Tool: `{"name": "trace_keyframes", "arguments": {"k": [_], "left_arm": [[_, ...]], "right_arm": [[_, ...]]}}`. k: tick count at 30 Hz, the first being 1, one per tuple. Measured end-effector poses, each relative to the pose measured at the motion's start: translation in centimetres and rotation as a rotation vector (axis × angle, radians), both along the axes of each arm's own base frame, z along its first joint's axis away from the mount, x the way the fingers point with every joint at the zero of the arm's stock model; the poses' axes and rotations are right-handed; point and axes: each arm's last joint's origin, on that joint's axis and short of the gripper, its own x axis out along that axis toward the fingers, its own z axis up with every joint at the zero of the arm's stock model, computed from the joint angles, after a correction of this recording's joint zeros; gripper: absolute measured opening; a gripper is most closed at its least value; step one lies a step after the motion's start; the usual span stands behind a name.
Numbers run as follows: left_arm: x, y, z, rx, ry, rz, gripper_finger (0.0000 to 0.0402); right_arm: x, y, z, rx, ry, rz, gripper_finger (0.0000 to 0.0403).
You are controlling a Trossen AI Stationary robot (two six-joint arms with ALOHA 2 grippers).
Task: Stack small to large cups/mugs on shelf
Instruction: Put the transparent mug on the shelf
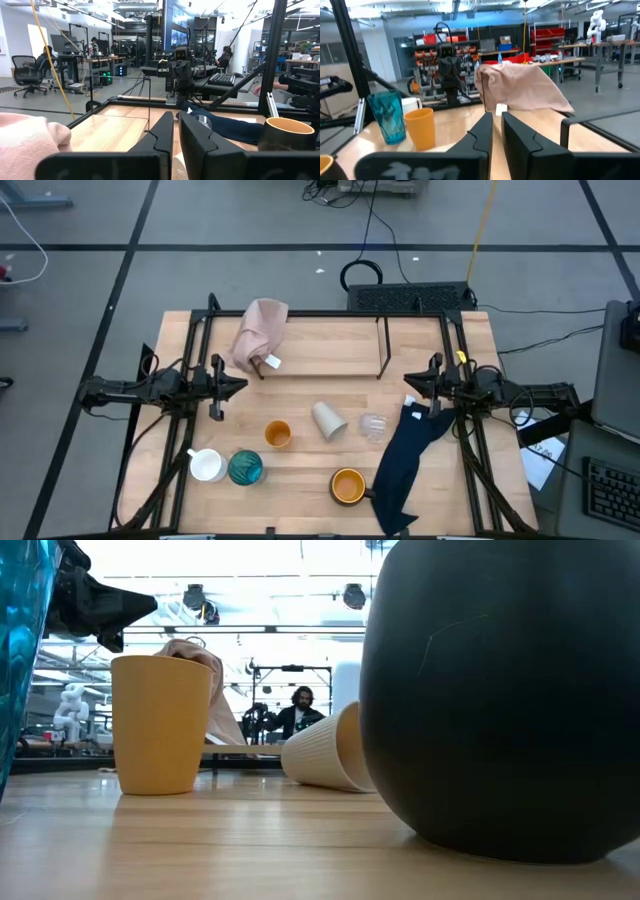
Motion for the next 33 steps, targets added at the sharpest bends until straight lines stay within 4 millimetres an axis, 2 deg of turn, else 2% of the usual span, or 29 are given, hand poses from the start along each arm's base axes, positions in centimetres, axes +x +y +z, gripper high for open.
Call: {"name": "trace_keyframes", "arguments": {"k": [3, 11, 15, 18, 21, 24, 27, 33], "left_arm": [[0.0, 0.0, 0.1, 0.000, -0.005, 0.000, 0.0033], [0.0, 0.0, 0.1, 0.000, -0.005, 0.000, 0.0033], [0.0, 0.0, 0.1, 0.000, -0.007, 0.001, 0.0033], [0.0, 0.0, 0.1, 0.000, -0.014, 0.000, 0.0033], [0.0, 0.0, 0.1, 0.000, -0.014, 0.001, 0.0033], [0.0, 0.0, 0.1, 0.000, -0.013, 0.001, 0.0033], [0.0, 0.0, 0.1, 0.000, -0.012, 0.001, 0.0033], [0.0, 0.1, 0.1, -0.005, -0.012, 0.036, 0.0033]], "right_arm": [[0.0, 0.0, -0.1, 0.020, 0.006, 0.001, 0.0058], [-0.1, -0.1, 0.3, 0.009, -0.030, -0.025, 0.0190], [-0.1, -0.1, 0.6, 0.050, -0.076, -0.017, 0.0231], [-0.1, 0.1, 1.0, 0.062, -0.107, 0.037, 0.0243], [0.1, 0.3, 0.7, 0.044, -0.039, 0.093, 0.0244], [0.0, 0.3, 2.8, -0.006, -0.078, 0.086, 0.0239], [0.5, 0.3, 3.5, -0.031, -0.019, 0.091, 0.0237], [1.7, 0.5, 6.3, -0.040, 0.059, 0.143, 0.0236]]}}
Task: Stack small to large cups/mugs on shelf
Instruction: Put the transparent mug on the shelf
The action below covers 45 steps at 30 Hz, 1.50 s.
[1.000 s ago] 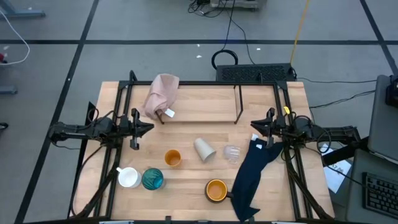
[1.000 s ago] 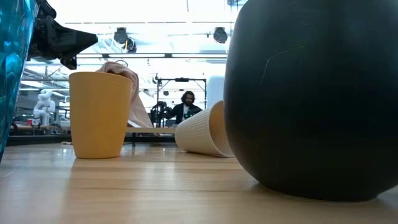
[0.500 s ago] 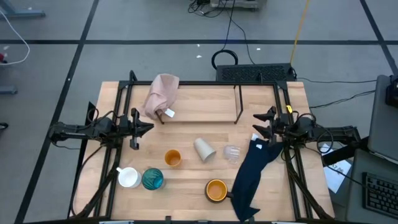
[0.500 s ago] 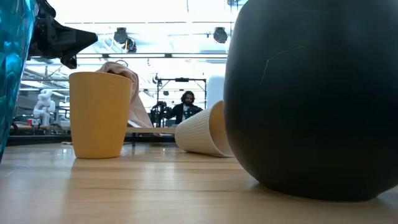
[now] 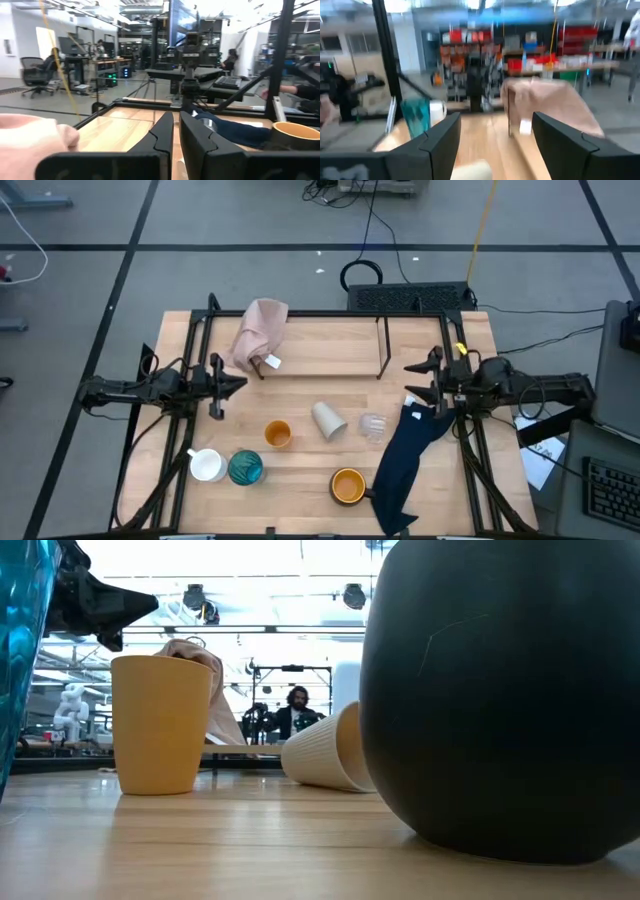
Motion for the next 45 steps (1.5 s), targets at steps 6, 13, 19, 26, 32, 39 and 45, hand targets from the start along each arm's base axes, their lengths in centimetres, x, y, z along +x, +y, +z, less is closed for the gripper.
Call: {"name": "trace_keyframes", "arguments": {"k": [6, 13, 19, 26, 32, 39, 45], "left_arm": [[0.0, 0.1, 0.0, -0.006, 0.001, 0.034, 0.0033], [0.0, 0.1, 0.0, -0.011, 0.000, 0.033, 0.0033], [0.0, 0.1, 0.0, -0.009, 0.004, 0.022, 0.0033], [0.0, 0.0, 0.0, -0.008, 0.004, 0.015, 0.0033], [0.0, 0.0, 0.0, -0.008, 0.003, 0.014, 0.0033], [0.0, 0.0, 0.0, -0.010, 0.002, 0.013, 0.0033], [0.0, 0.0, 0.0, -0.043, -0.004, 0.008, 0.0033]], "right_arm": [[1.9, 0.6, 3.2, -0.048, 0.058, 0.041, 0.0236], [4.4, 1.6, 6.4, -0.102, 0.116, 0.095, 0.0236], [5.9, 2.0, 5.7, -0.139, 0.221, 0.104, 0.0235], [6.2, 1.6, 4.6, -0.258, 0.338, -0.007, 0.0235], [5.9, 1.6, 4.8, -0.291, 0.324, -0.011, 0.0235], [3.5, 1.1, 4.5, -0.444, 0.429, -0.017, 0.0235], [1.9, 0.8, 2.6, -0.401, 0.605, -0.040, 0.0235]]}}
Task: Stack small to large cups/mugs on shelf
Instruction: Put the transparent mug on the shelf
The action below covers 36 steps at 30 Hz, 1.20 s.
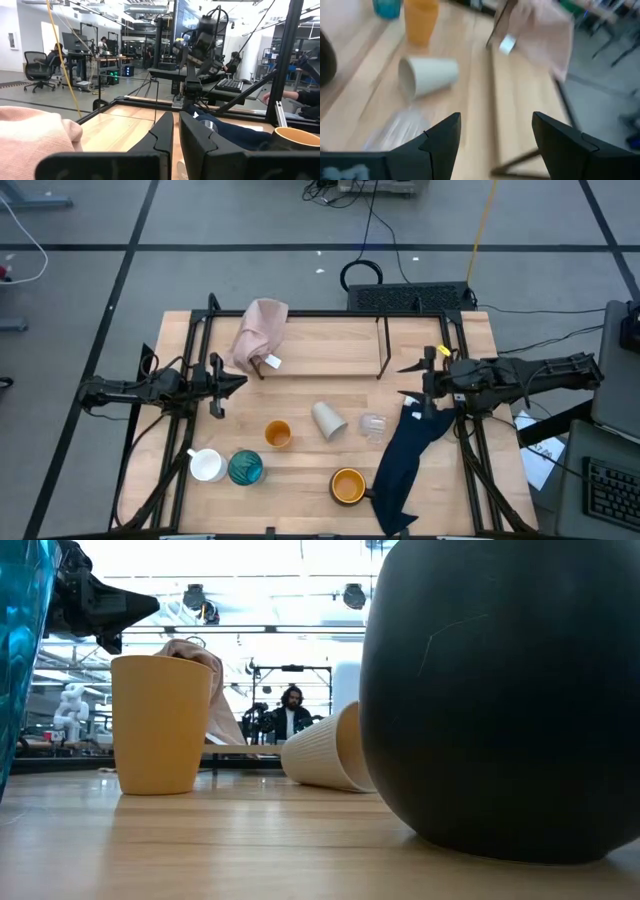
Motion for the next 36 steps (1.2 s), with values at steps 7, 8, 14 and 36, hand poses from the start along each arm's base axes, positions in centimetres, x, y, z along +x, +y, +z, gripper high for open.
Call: {"name": "trace_keyframes", "arguments": {"k": [7, 8, 14, 36], "left_arm": [[0.0, 0.0, 0.0, -0.018, -0.005, -0.003, 0.0033], [0.0, 0.0, 0.0, -0.024, -0.006, -0.003, 0.0033], [0.0, 0.0, 0.1, -0.079, -0.022, -0.012, 0.0033], [0.0, 0.1, 0.2, 0.019, -0.020, 0.025, 0.0033]], "right_arm": [[-0.6, 0.2, -2.6, 0.110, 0.146, -0.022, 0.0235], [-0.6, 0.3, -2.6, 0.126, 0.144, 0.009, 0.0235], [-0.7, 1.1, -2.7, 0.135, 0.160, 0.070, 0.0235], [1.6, 2.0, -8.6, 0.292, 0.190, 0.015, 0.0235]]}}
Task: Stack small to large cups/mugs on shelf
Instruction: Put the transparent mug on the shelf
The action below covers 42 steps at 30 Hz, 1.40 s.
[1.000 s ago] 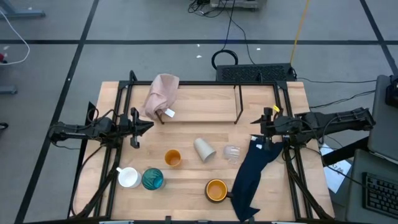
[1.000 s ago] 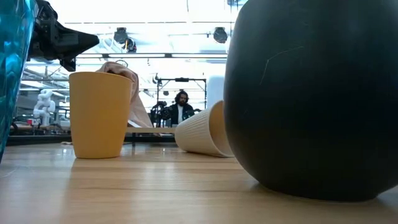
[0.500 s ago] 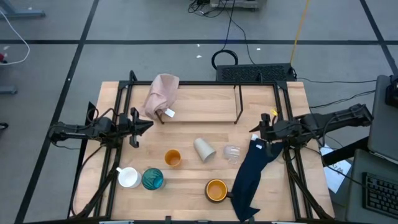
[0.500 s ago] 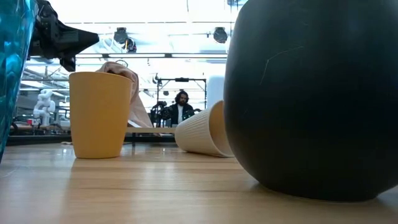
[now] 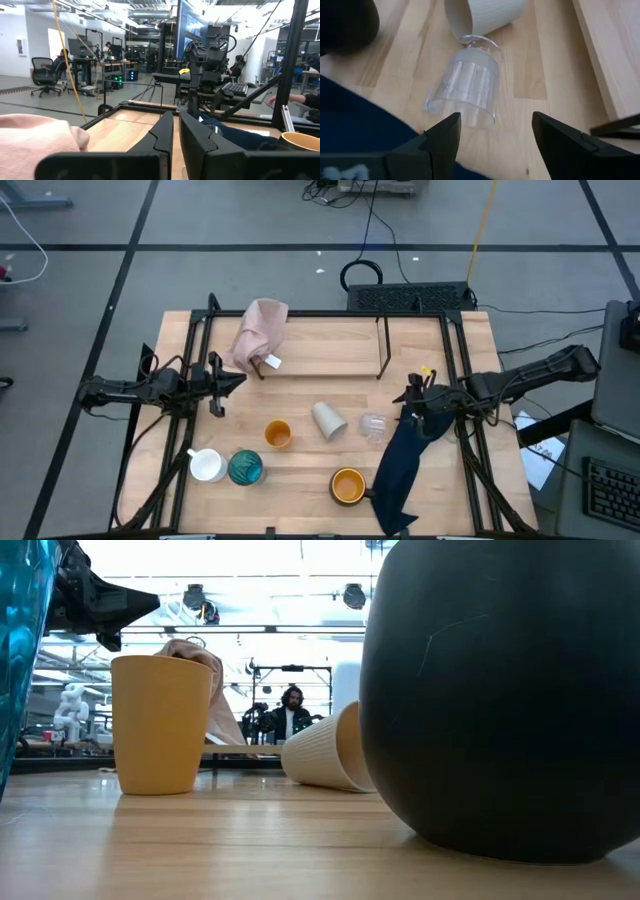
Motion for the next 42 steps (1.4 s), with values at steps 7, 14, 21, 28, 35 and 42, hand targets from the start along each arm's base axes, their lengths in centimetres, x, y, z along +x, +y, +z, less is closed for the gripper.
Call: {"name": "trace_keyframes", "arguments": {"k": [7, 14, 21, 28, 35, 42], "left_arm": [[0.0, 0.0, 0.0, -0.011, -0.002, -0.002, 0.0033], [0.0, 0.0, 0.0, -0.015, -0.002, -0.003, 0.0033], [0.0, 0.0, 0.0, -0.023, -0.004, -0.004, 0.0033], [0.0, 0.0, 0.0, -0.034, -0.006, -0.006, 0.0033], [0.0, 0.0, 0.0, -0.030, -0.005, -0.005, 0.0033], [0.0, 0.0, 0.0, -0.036, -0.006, 0.001, 0.0033]], "right_arm": [[-0.4, -0.1, -2.3, 0.000, -0.009, 0.002, 0.0235], [-0.7, -0.1, -4.0, 0.046, -0.068, -0.021, 0.0235], [-0.8, -0.2, -4.7, 0.061, -0.163, -0.012, 0.0235], [-1.0, -0.2, -5.5, 0.068, -0.190, -0.012, 0.0235], [-0.9, -0.2, -6.0, 0.082, -0.194, -0.020, 0.0235], [-0.3, 0.0, -6.4, 0.081, -0.191, -0.020, 0.0235]]}}
